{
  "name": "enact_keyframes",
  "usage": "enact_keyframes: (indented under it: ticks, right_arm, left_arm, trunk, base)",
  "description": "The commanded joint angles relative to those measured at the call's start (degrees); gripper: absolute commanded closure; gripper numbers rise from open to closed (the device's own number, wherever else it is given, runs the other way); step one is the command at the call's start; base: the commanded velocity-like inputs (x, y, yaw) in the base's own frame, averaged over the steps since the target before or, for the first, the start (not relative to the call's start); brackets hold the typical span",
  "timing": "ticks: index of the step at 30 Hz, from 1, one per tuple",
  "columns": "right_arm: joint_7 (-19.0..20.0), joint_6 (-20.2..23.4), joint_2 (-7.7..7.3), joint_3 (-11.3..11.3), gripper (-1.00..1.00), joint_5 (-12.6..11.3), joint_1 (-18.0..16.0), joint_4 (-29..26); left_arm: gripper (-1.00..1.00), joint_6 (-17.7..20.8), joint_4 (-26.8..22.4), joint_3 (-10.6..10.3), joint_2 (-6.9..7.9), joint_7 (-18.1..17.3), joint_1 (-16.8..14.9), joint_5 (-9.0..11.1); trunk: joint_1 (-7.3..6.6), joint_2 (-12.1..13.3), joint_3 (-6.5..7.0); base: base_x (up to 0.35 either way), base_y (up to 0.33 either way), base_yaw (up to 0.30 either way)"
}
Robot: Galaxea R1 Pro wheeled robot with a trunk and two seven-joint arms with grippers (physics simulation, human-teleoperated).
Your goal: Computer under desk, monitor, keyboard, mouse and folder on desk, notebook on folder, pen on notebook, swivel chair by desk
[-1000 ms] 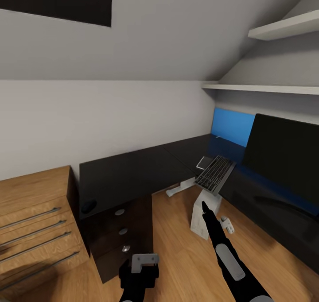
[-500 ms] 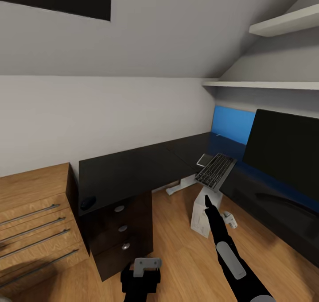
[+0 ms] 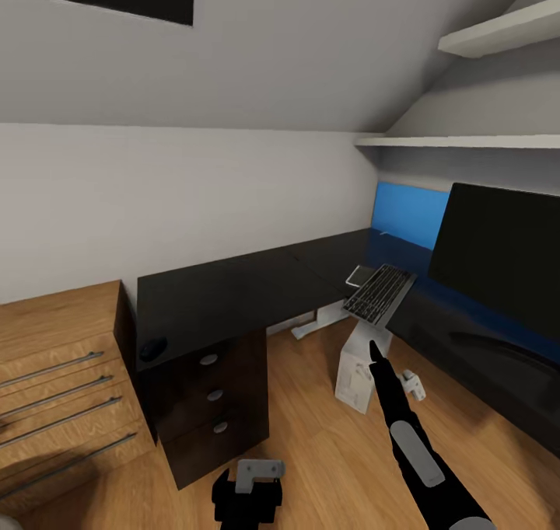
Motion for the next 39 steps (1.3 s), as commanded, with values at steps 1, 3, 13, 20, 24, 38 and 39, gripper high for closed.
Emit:
enact_keyframes:
  ticks: [1, 3, 13, 20, 24, 38, 39]
  right_arm:
    - [0.11, -0.49, -0.12, 0.31, -1.00, -0.58, 0.19, -1.17]
    - [-0.01, -0.54, -0.14, 0.33, -1.00, -0.55, 0.85, -2.81]
    - [-1.63, -0.10, -0.17, 0.39, -1.00, -0.81, 5.34, -10.35]
    - [-1.91, 0.07, 0.20, 0.59, -1.00, -0.95, 5.70, -10.13]
    - [-1.85, 0.02, 0.94, 0.71, -1.00, -1.14, 5.79, -9.80]
    - [-1.77, -0.18, 1.12, 0.64, -1.00, -1.17, 5.80, -9.74]
    - [-1.74, -0.18, 1.14, 0.64, -1.00, -1.17, 5.80, -9.76]
  left_arm:
    - [-1.00, 0.12, 0.25, -0.08, -0.03, 0.47, -0.02, 0.47]
    - [-1.00, 0.12, 0.71, -0.12, -0.07, 0.51, -0.02, 0.44]
    - [-1.00, 0.05, 1.96, -0.10, -0.72, 0.54, -0.02, 0.38]
    - [-1.00, 0.01, 2.09, -0.54, -0.85, 0.56, -0.02, 0.31]
    - [-1.00, -0.05, 2.12, -1.37, -0.80, 0.57, -0.02, 0.26]
    - [-1.00, -0.05, 2.12, -1.58, -0.79, 0.57, -0.02, 0.36]
    - [-1.00, -0.05, 2.12, -1.59, -0.79, 0.57, -0.02, 0.36]
  trunk:
    - [0.22, -0.44, -0.23]
    - [0.66, -1.24, -0.59]
    - [2.86, -5.25, -2.38]
    - [4.40, -8.06, -3.64]
    - [5.28, -9.66, -4.36]
    - [8.35, -15.28, -6.87]
    - [8.57, -15.68, -7.05]
  base:
    - [0.000, 0.000, 0.000]
    - [0.000, 0.000, 0.000]
    - [0.000, 0.000, 0.000]
    - [0.000, 0.000, 0.000]
    - [0.000, 0.000, 0.000]
    - [0.000, 0.000, 0.000]
    - [0.000, 0.000, 0.000]
